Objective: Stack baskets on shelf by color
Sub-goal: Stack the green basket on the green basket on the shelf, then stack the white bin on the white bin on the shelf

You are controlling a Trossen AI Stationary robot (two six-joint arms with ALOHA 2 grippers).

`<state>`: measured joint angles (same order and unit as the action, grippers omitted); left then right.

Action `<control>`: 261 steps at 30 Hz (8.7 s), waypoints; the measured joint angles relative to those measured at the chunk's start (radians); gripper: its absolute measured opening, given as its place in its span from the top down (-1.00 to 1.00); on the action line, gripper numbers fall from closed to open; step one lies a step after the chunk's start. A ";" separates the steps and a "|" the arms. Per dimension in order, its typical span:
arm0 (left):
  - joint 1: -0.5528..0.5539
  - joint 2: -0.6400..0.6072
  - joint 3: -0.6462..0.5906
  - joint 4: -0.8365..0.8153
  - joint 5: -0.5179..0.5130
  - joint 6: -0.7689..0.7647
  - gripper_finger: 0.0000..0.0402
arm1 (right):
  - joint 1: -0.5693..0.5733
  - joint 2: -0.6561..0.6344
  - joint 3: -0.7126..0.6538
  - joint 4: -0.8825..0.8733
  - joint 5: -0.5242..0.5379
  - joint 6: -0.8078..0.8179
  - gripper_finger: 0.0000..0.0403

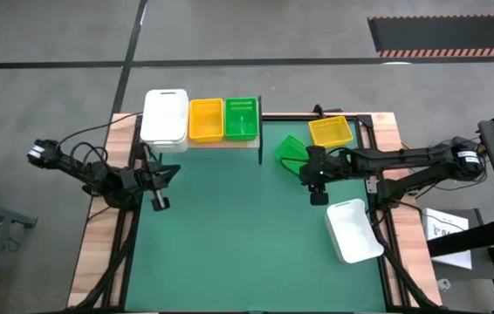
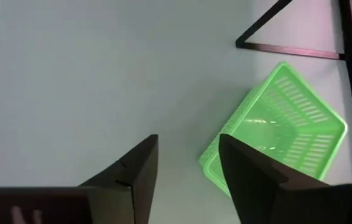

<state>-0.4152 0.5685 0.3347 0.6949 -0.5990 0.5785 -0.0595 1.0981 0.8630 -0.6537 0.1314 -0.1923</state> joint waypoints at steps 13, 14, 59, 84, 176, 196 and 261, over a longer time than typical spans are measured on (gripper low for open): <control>0.000 0.001 0.000 0.004 0.003 0.003 0.99 | -0.050 0.127 0.000 -0.021 0.032 -0.102 0.15; 0.000 0.001 0.000 0.003 0.003 0.003 0.99 | -0.063 0.137 0.000 -0.029 0.040 -0.109 0.15; 0.001 0.000 0.000 0.005 0.002 0.004 0.99 | -0.149 0.230 0.089 -0.092 0.052 0.002 0.96; 0.001 0.000 0.000 0.004 0.001 0.004 0.99 | -0.115 0.265 0.704 -0.188 0.147 -0.030 0.96; 0.001 0.000 -0.001 0.003 0.001 0.005 0.99 | -0.208 0.786 1.270 -0.246 0.079 -0.132 0.50; 0.000 0.000 -0.001 0.003 0.002 0.005 0.99 | -0.207 0.802 1.308 -0.118 0.077 -0.176 0.94; 0.001 0.078 0.001 0.092 0.002 0.003 0.99 | 0.628 0.165 0.263 -0.590 -0.123 1.149 0.55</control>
<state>-0.4147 0.6465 0.3355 0.7869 -0.5973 0.5817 0.5690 1.2636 1.1265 -1.2440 0.0083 0.9572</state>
